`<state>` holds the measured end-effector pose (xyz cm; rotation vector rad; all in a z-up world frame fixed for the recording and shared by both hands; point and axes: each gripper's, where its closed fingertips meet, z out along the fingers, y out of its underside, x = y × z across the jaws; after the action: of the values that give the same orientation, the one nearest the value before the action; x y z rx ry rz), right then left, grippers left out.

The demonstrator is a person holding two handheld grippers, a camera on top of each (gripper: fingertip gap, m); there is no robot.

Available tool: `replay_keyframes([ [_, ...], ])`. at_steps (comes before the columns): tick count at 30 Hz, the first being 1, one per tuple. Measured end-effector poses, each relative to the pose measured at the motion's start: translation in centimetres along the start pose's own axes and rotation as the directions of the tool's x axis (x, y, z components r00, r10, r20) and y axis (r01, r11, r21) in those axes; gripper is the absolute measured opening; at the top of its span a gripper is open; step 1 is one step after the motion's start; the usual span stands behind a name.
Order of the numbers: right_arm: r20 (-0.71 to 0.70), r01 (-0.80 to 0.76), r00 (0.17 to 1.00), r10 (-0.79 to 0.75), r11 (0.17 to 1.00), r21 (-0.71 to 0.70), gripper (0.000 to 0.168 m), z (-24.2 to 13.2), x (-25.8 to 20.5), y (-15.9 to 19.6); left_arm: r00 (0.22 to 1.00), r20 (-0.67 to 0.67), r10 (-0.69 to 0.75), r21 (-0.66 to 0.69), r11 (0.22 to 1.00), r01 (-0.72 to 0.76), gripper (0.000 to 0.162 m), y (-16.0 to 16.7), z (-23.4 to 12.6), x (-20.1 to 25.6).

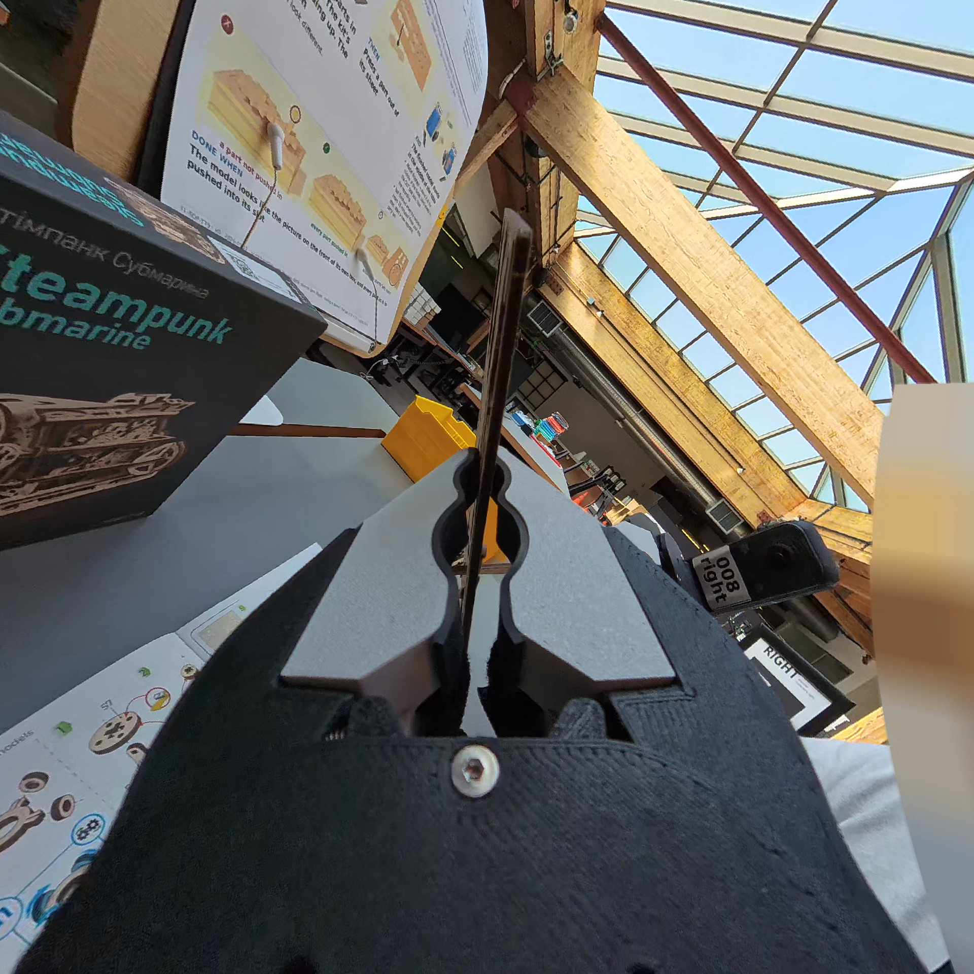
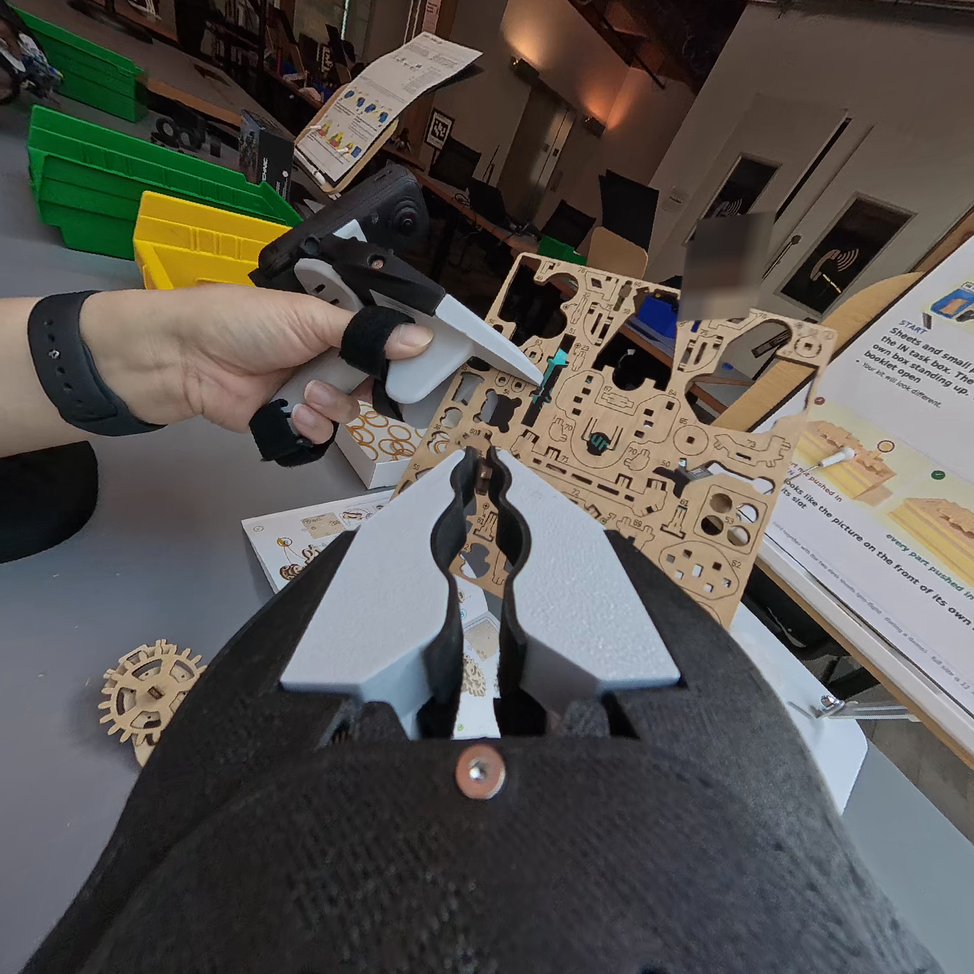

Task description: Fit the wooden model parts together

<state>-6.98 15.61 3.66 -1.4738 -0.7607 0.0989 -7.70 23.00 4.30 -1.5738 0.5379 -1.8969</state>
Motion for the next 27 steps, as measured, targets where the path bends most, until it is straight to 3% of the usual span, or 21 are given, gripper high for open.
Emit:
replay_keyframes([
  [4, 0.007, 0.004, 1.0, -0.004, 1.0, 0.006, 0.002, 0.1, -0.1, 0.3, 0.997, -0.049, -0.051, 0.05, 0.997, 0.053, 0.0, -1.5, -1.0, 0.2],
  [11, 0.021, -0.011, 1.0, 0.011, 1.0, 0.001, 0.002, 0.2, -0.2, 0.4, 0.994, 0.013, 0.11, -0.034, 0.993, -0.109, 0.0, -0.7, -0.5, 0.6],
  [18, 0.065, -0.088, 0.994, 0.092, 0.994, -0.059, 0.002, -0.1, 0.1, 0.4, 0.943, 0.087, 0.322, -0.145, 0.94, -0.307, 0.001, 0.3, 0.0, 0.7],
  [27, 0.073, -0.077, 0.994, 0.077, 0.997, -0.008, 0.002, -0.4, 0.4, -0.2, 0.969, 0.022, 0.246, -0.037, 0.969, -0.245, 0.0, -0.6, -0.1, 1.9],
])
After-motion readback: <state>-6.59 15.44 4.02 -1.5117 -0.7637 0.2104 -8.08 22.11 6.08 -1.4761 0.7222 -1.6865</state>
